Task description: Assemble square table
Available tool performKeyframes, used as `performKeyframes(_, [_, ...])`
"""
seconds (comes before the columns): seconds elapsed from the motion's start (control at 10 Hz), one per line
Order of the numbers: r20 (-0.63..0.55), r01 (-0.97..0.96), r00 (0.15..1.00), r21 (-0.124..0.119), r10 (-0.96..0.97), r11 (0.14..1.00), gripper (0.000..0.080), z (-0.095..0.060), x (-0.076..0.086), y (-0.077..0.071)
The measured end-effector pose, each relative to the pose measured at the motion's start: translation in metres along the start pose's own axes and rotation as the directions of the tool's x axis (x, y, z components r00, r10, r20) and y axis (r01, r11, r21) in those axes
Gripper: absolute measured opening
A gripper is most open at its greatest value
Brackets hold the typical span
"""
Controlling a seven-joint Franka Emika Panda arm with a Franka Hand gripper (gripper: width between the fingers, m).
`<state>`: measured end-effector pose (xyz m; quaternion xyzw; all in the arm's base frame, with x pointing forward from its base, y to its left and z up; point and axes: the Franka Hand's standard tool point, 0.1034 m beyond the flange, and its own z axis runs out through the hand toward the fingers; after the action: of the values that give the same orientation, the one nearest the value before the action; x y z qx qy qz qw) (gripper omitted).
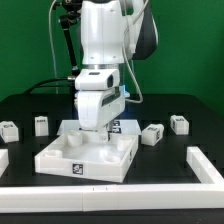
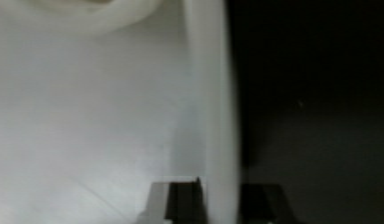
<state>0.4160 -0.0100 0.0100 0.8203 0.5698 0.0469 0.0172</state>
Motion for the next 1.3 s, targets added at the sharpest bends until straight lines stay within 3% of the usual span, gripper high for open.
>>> performKeyframes(0.1, [0.000, 0.001, 1.000, 0.001, -0.001, 1.000, 0.0061, 0.000, 0.000, 0.000])
performKeyframes(0.8, [0.000, 0.002, 1.000, 0.001, -0.002, 1.000, 0.0060, 0.000, 0.000, 0.000])
performKeyframes(0.9, [-0.001, 0.033, 0.999, 0.007, -0.033, 0.999, 0.0060, 0.000, 0.007, 0.000])
performKeyframes(1.2, [-0.032, 0.185, 0.982, -0.006, -0.185, 0.983, 0.0060, 0.005, 0.081, 0.009])
performKeyframes(1.3, [-0.035, 0.200, 0.979, -0.011, -0.200, 0.980, 0.0060, 0.006, 0.090, 0.009])
